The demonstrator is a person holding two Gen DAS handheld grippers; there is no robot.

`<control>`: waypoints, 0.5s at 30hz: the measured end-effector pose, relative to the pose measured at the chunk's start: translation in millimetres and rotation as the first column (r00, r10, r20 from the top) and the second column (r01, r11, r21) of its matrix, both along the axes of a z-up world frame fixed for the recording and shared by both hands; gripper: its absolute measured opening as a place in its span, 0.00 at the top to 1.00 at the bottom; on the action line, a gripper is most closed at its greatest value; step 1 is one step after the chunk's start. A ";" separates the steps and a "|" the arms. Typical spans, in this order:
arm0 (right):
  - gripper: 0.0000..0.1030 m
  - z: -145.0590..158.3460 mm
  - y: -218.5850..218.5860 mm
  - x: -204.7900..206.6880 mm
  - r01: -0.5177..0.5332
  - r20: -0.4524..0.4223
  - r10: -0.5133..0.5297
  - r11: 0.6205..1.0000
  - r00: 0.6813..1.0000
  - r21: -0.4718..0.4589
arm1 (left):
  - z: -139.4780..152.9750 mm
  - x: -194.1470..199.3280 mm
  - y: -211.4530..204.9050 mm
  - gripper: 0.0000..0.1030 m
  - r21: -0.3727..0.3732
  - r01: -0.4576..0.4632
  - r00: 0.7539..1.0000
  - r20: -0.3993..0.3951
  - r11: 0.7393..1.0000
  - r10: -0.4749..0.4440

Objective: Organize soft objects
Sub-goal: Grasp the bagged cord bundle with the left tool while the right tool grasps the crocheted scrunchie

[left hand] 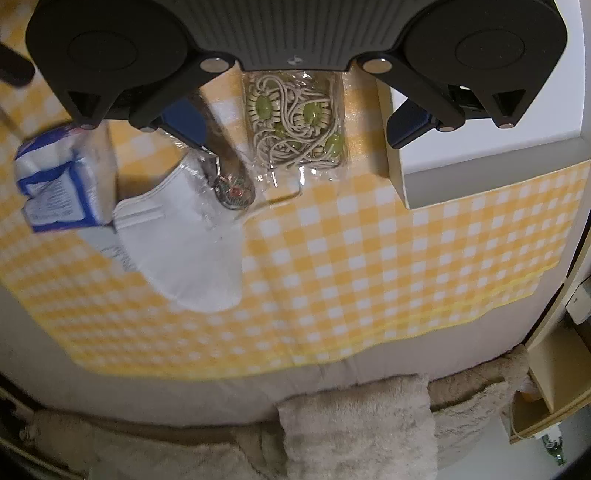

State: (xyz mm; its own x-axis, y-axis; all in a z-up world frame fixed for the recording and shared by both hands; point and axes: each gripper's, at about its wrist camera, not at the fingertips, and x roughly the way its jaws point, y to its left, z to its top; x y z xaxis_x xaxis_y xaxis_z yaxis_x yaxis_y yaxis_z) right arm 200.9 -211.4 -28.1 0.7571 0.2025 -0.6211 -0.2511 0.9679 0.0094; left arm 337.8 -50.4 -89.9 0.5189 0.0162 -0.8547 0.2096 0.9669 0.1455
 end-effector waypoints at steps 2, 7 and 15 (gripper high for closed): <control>0.00 -5.2 2.7 3.4 -0.023 -0.024 0.023 1.000 0.999 -0.019 | -7.5 5.7 -1.5 0.02 0.026 0.006 1.000 -0.018 1.000 -0.006; 0.00 -19.6 10.2 9.9 -0.095 -0.076 0.090 0.994 0.993 -0.059 | -26.5 16.0 -8.1 0.05 0.138 0.040 0.999 -0.036 0.990 -0.036; 0.00 -46.2 31.0 9.2 -0.271 -0.178 0.249 0.956 0.952 -0.113 | -41.2 26.3 -11.0 0.09 0.137 0.074 0.995 -0.083 0.988 -0.063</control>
